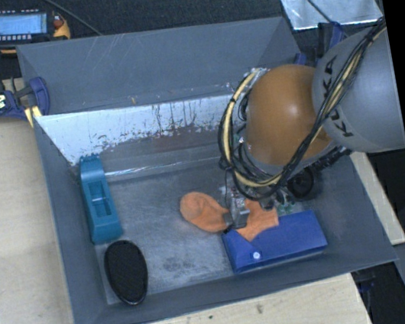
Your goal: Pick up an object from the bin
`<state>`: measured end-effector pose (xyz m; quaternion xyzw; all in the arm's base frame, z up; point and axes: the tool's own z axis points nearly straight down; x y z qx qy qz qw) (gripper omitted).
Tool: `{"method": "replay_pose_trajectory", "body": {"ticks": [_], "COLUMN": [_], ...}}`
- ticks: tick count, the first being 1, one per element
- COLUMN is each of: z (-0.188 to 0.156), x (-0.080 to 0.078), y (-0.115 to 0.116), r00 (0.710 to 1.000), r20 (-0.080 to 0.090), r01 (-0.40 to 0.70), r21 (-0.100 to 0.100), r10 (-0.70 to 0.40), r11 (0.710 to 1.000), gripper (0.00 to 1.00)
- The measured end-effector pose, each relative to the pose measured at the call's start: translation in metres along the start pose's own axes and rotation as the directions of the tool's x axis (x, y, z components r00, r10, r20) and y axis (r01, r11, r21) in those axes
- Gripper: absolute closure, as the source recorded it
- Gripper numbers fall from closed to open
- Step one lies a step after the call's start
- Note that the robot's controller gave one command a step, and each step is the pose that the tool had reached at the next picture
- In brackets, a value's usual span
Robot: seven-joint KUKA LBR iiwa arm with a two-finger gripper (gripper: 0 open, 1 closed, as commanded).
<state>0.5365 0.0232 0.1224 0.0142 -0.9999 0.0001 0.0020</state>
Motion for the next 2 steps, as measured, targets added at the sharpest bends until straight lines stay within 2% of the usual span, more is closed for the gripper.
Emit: {"method": "replay_pose_trajectory", "body": {"ticks": [1, 2], "z": [-0.062, -0.095], "x": [-0.013, 0.006], "y": [-0.001, 0.011], "r00": [1.0, 1.0], "r20": [0.004, 0.009], "r01": [-0.006, 0.022], "r21": [0.0, 0.0], "r10": [0.006, -0.022], "r11": [1.0, 1.0], "gripper": [1.0, 1.0]}}
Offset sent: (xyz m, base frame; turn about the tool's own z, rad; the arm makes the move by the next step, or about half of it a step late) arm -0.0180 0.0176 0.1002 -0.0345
